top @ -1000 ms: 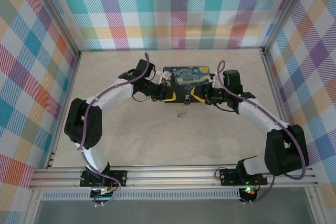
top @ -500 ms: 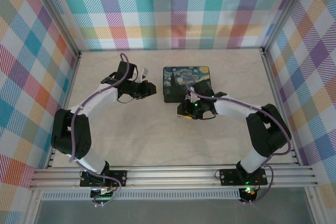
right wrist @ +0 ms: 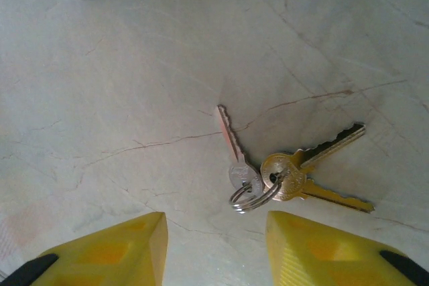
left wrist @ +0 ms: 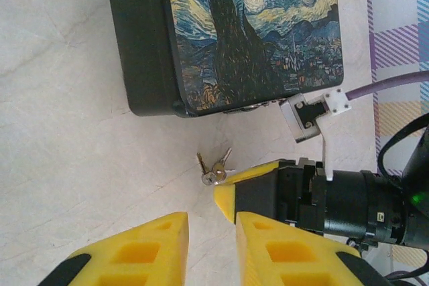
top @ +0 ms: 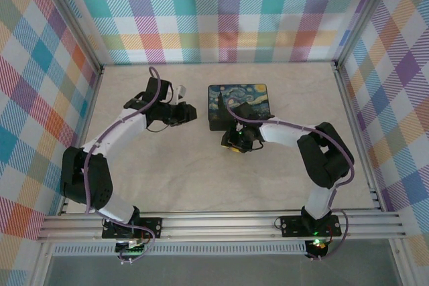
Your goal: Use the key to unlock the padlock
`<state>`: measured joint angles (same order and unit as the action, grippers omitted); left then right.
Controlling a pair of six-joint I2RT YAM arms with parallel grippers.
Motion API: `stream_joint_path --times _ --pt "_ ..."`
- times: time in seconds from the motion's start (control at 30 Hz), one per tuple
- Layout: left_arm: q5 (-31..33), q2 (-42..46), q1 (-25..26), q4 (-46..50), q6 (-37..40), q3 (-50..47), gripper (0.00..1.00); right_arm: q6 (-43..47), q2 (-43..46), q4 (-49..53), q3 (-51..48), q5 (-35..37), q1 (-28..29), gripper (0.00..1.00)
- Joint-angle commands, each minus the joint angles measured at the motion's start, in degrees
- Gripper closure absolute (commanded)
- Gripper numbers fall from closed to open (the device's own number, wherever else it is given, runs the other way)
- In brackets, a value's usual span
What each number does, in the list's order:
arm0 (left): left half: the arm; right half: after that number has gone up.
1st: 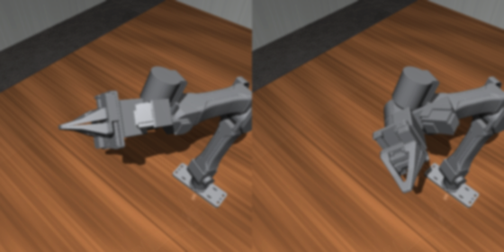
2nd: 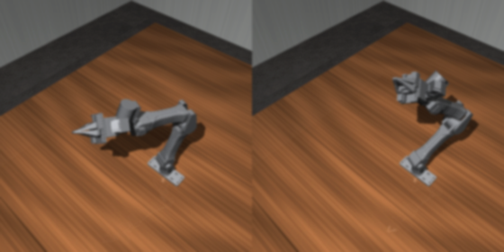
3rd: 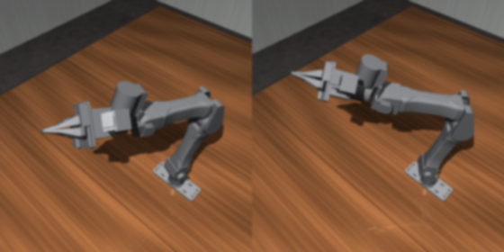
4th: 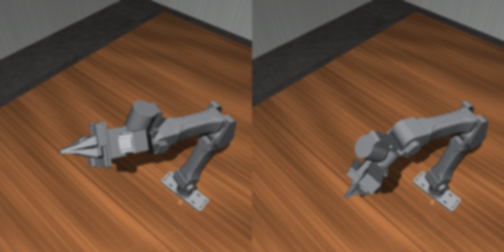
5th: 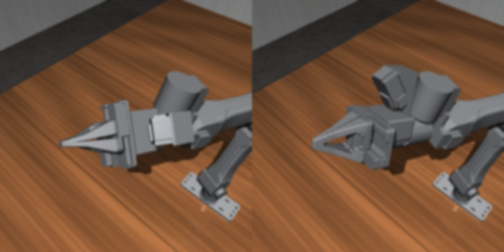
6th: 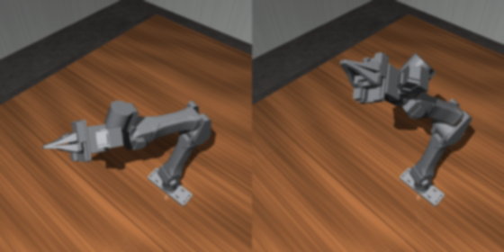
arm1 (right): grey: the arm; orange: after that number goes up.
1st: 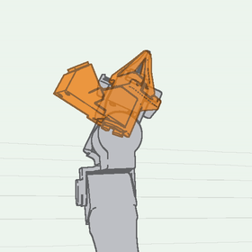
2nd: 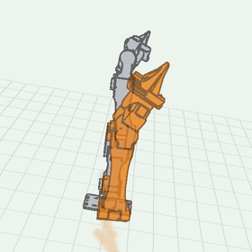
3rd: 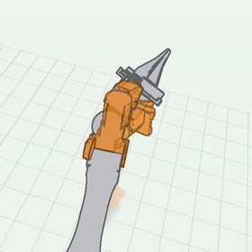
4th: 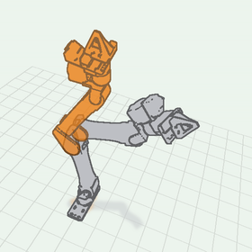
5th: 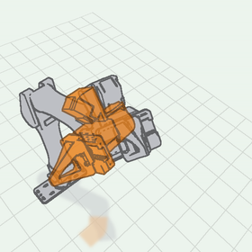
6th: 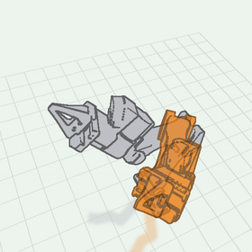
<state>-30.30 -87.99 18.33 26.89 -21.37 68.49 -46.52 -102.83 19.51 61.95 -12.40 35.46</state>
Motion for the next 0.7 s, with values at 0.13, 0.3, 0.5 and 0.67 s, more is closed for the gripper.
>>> stream_joint_path --times 0.13,0.3,0.5,0.67 --pt "-0.8 2.3 0.2 1.4 1.5 0.7 0.75 -3.2 -2.8 1.5 1.5 2.7 0.1 0.62" --pt "-0.5 3.1 0.1 1.8 1.9 0.7 0.75 -3.3 -3.2 1.0 0.6 3.3 0.1 0.73" --pt "-0.6 3.0 0.2 1.6 1.6 0.5 0.76 -2.5 -1.4 0.5 -1.3 3.5 0.1 0.89" --pt "-0.9 2.7 0.9 0.0 0.2 -0.5 0.76 0.2 1.7 0.9 -2.5 3.5 0.1 0.94"
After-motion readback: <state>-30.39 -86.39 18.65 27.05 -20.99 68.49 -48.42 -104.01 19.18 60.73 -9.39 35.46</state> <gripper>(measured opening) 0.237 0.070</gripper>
